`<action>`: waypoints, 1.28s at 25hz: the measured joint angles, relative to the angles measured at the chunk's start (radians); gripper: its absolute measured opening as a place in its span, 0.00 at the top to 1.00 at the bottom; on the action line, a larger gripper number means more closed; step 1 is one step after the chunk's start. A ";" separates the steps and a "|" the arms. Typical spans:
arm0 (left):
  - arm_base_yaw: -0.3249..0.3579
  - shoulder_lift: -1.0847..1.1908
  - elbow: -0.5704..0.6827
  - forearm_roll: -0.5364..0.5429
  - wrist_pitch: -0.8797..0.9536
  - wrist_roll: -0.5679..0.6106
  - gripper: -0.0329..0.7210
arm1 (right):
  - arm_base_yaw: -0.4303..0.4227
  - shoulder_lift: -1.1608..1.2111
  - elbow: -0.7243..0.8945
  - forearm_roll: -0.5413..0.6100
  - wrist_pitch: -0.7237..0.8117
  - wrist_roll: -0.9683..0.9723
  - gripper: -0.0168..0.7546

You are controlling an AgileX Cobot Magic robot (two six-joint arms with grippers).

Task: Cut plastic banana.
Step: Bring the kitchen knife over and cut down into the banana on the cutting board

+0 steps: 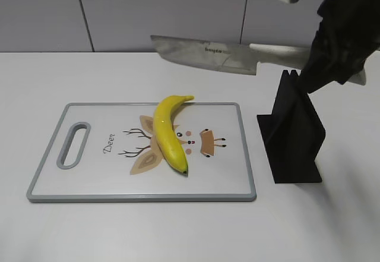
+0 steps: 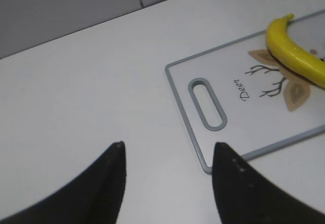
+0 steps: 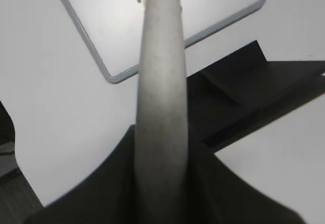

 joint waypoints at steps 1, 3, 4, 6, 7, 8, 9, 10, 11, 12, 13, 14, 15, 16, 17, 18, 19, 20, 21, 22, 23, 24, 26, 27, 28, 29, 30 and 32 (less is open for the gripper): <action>-0.030 0.039 -0.018 0.000 -0.001 0.036 0.25 | 0.000 0.017 0.000 0.012 -0.001 -0.025 0.75; -0.084 0.112 -0.050 0.000 -0.004 0.097 0.25 | 0.000 0.050 -0.004 0.033 -0.002 -0.061 0.75; -0.109 0.167 -0.076 0.000 -0.005 0.132 0.25 | 0.000 0.064 -0.011 0.044 -0.002 -0.073 0.75; -0.148 0.258 -0.118 0.000 -0.005 0.196 0.25 | 0.000 0.093 -0.025 0.066 -0.004 -0.111 0.75; -0.162 0.299 -0.148 0.000 -0.005 0.230 0.25 | 0.000 0.104 -0.034 0.077 -0.007 -0.134 0.75; -0.176 0.357 -0.186 -0.001 -0.006 0.263 0.25 | 0.000 0.116 -0.044 0.087 -0.007 -0.154 0.75; -0.182 0.400 -0.216 -0.002 -0.006 0.288 0.25 | 0.000 0.127 -0.054 0.095 -0.007 -0.180 0.75; -0.185 0.452 -0.257 -0.003 -0.004 0.322 0.25 | 0.000 0.137 -0.069 0.097 -0.007 -0.210 0.75; -0.185 0.497 -0.294 -0.006 0.004 0.349 0.25 | 0.000 0.151 -0.086 0.100 -0.006 -0.235 0.75; -0.186 0.553 -0.342 -0.011 0.016 0.379 0.25 | 0.000 0.166 -0.104 0.101 -0.005 -0.262 0.75; -0.186 0.608 -0.382 -0.020 0.030 0.419 0.25 | 0.000 0.181 -0.118 0.101 -0.005 -0.285 0.75; -0.186 0.653 -0.431 -0.037 0.051 0.468 0.25 | 0.000 0.193 -0.132 0.101 -0.005 -0.300 0.75; -0.186 0.712 -0.478 -0.060 0.078 0.520 0.25 | 0.000 0.208 -0.145 0.102 -0.005 -0.307 0.75; -0.186 0.752 -0.524 -0.087 0.110 0.589 0.25 | 0.000 0.223 -0.157 0.102 -0.004 -0.318 0.75; -0.186 0.791 -0.560 -0.110 0.138 0.659 0.25 | 0.000 0.234 -0.171 0.102 -0.003 -0.332 0.75; -0.186 0.843 -0.602 -0.137 0.168 0.728 0.25 | 0.000 0.247 -0.184 0.102 -0.001 -0.347 0.75; -0.186 0.880 -0.641 -0.158 0.194 0.782 0.25 | 0.000 0.258 -0.193 0.102 0.001 -0.366 0.75; -0.186 0.925 -0.678 -0.176 0.213 0.840 0.25 | 0.000 0.267 -0.197 0.103 0.000 -0.387 0.75; -0.186 0.963 -0.707 -0.189 0.228 0.886 0.25 | 0.000 0.273 -0.199 0.105 -0.002 -0.405 0.75; -0.186 1.008 -0.740 -0.202 0.241 0.920 0.26 | 0.000 0.279 -0.199 0.110 -0.010 -0.420 0.75; -0.186 1.053 -0.771 -0.216 0.254 0.944 0.26 | 0.000 0.285 -0.199 0.113 -0.020 -0.433 0.75; -0.187 1.089 -0.795 -0.224 0.266 0.959 0.27 | 0.000 0.289 -0.200 0.118 -0.029 -0.442 0.75; -0.195 1.172 -0.845 -0.231 0.285 0.982 0.27 | 0.000 0.299 -0.201 0.125 -0.046 -0.459 0.75; -0.203 1.199 -0.866 -0.231 0.290 0.989 0.27 | 0.000 0.302 -0.201 0.126 -0.051 -0.467 0.75; -0.211 1.228 -0.884 -0.231 0.292 0.993 0.27 | 0.000 0.307 -0.201 0.129 -0.053 -0.472 0.75; -0.220 1.249 -0.897 -0.231 0.295 0.998 0.27 | 0.000 0.312 -0.201 0.129 -0.055 -0.473 0.75; -0.236 1.271 -0.907 -0.230 0.297 1.004 0.27 | 0.000 0.317 -0.201 0.129 -0.058 -0.474 0.75; -0.260 1.304 -0.915 -0.219 0.299 1.018 0.27 | 0.000 0.326 -0.201 0.132 -0.063 -0.477 0.75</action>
